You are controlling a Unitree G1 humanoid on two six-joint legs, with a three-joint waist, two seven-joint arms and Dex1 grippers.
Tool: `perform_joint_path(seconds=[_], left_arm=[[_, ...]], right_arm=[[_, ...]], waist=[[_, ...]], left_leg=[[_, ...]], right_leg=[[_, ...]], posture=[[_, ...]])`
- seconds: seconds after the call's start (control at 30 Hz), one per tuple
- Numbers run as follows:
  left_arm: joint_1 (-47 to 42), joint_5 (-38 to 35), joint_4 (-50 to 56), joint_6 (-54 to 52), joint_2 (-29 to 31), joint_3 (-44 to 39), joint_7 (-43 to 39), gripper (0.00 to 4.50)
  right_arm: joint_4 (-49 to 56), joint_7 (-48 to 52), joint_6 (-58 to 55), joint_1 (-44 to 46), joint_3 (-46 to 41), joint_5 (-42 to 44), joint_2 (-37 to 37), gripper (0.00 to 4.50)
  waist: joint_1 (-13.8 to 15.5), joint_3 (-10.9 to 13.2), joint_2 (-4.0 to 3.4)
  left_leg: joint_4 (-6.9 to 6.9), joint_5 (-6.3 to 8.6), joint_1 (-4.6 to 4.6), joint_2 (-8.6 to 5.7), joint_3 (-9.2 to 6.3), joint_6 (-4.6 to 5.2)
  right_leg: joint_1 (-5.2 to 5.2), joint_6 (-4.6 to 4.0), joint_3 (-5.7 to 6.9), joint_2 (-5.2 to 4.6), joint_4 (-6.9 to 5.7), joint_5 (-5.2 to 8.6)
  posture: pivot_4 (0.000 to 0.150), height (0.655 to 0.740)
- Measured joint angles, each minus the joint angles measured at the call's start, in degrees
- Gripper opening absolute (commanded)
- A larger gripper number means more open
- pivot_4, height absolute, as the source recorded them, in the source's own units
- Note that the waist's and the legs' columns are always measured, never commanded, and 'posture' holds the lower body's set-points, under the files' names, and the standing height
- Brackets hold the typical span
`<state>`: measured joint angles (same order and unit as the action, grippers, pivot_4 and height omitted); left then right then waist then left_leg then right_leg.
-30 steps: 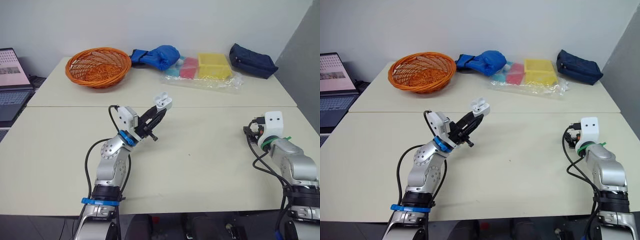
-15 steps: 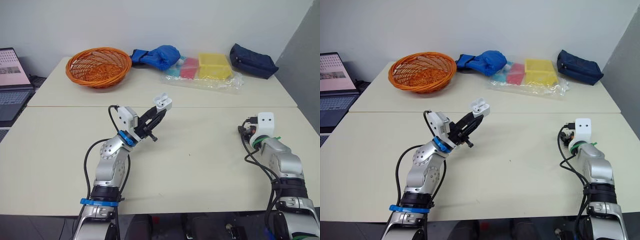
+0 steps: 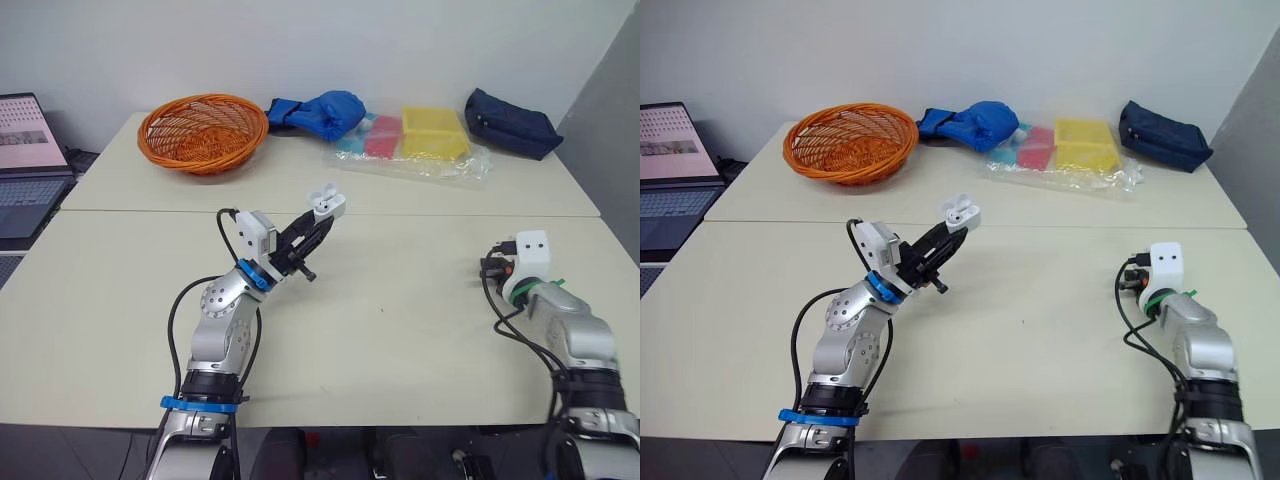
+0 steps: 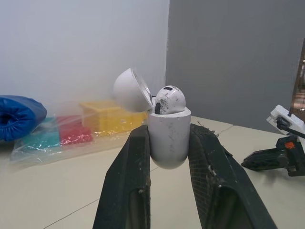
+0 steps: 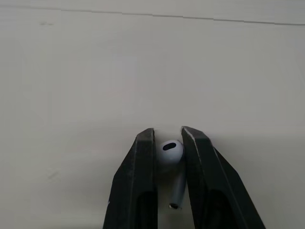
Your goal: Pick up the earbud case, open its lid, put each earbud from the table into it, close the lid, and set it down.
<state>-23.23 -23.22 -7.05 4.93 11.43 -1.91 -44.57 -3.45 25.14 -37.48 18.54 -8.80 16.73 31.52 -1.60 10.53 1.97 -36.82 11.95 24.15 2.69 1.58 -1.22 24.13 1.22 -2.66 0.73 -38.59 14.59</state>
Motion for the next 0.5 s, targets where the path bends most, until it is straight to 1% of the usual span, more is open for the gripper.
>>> perform_joint_path(seconds=[0.07, 0.13, 0.17, 0.2, 0.27, 0.33, 0.4, 0.5], left_arm=[[0.0, 0.0, 0.0, 0.0, 0.0, 0.0, 0.0, 0.73], [-0.2, 0.2, 0.1, 0.2, 0.0, 1.3, -1.1, 0.73], [0.1, 0.2, 0.4, 0.4, -0.1, 1.6, -1.3, 0.73], [0.6, 0.1, 0.4, 0.5, 0.3, 1.2, -1.2, 0.73], [0.9, 0.1, 0.4, 0.5, 0.3, 0.9, -1.1, 0.73], [0.9, 0.1, 0.4, 0.6, -0.5, 1.3, -1.0, 0.73], [0.9, 0.1, 0.4, 0.6, -1.1, 1.7, -0.9, 0.73], [1.9, 0.3, 0.7, 0.8, -1.3, 1.6, -0.6, 0.73]], right_arm=[[5.7, 7.2, -2.7, -1.2, 2.2, 2.8, 3.8, 0.42], [12.3, 17.9, -1.6, -5.3, 5.4, 3.9, 14.0, 0.42], [14.6, 24.2, 0.4, -8.7, 6.1, 3.9, 21.1, 0.42], [15.5, 29.7, 2.3, -11.3, 5.8, 3.3, 27.5, 0.42], [14.9, 37.1, 7.0, -13.9, 5.5, 1.9, 35.4, 0.42], [12.0, 42.9, 13.7, -15.2, 6.1, -0.7, 40.3, 0.42], [8.0, 46.4, 19.4, -15.7, 7.9, -4.1, 43.4, 0.42], [0.6, 49.0, 27.4, -15.4, 10.8, -9.6, 45.2, 0.42]], waist=[[-0.2, 0.0, 0.00], [-0.1, 0.0, -0.13], [0.2, 0.1, -0.26], [0.3, 0.1, -0.27], [0.1, 0.1, -0.24], [-0.2, 0.1, -0.22], [-0.3, 0.1, -0.22], [-0.3, 0.1, -0.22]], left_leg=[[-0.01, 0.00, -0.02, 0.01, -0.01, 0.00], [-0.01, 0.01, -0.02, -0.02, -0.02, 0.00], [-0.01, 0.01, 0.01, -0.11, -0.09, 0.00], [0.00, 0.01, -0.02, -0.10, -0.06, 0.00], [-0.08, 0.01, -0.03, -0.08, -0.03, -0.01], [-0.11, 0.01, -0.17, -0.08, 0.05, -0.01], [-0.12, 0.01, -0.23, -0.08, 0.09, -0.01], [-0.10, 0.01, -0.27, -0.07, 0.09, -0.01]], right_leg=[[-0.01, 0.00, 0.00, 0.01, 0.00, 0.00], [-0.01, 0.01, 0.03, -0.01, 0.02, 0.01], [-0.04, 0.06, 0.11, -0.07, 0.06, 0.05], [-0.07, 0.06, 0.12, -0.09, 0.09, 0.06], [-0.07, 0.07, 0.09, -0.07, 0.09, 0.04], [-0.14, 0.06, 0.01, -0.08, 0.07, 0.04], [-0.14, 0.01, -0.03, -0.08, 0.02, 0.06], [-0.14, 0.02, -0.04, -0.06, -0.02, 0.05]], posture=[[0.150, 0.7400], [0.150, 0.7400], [0.150, 0.7400], [0.150, 0.7400], [0.150, 0.7400], [0.150, 0.7400], [0.150, 0.7400], [0.150, 0.7400]])
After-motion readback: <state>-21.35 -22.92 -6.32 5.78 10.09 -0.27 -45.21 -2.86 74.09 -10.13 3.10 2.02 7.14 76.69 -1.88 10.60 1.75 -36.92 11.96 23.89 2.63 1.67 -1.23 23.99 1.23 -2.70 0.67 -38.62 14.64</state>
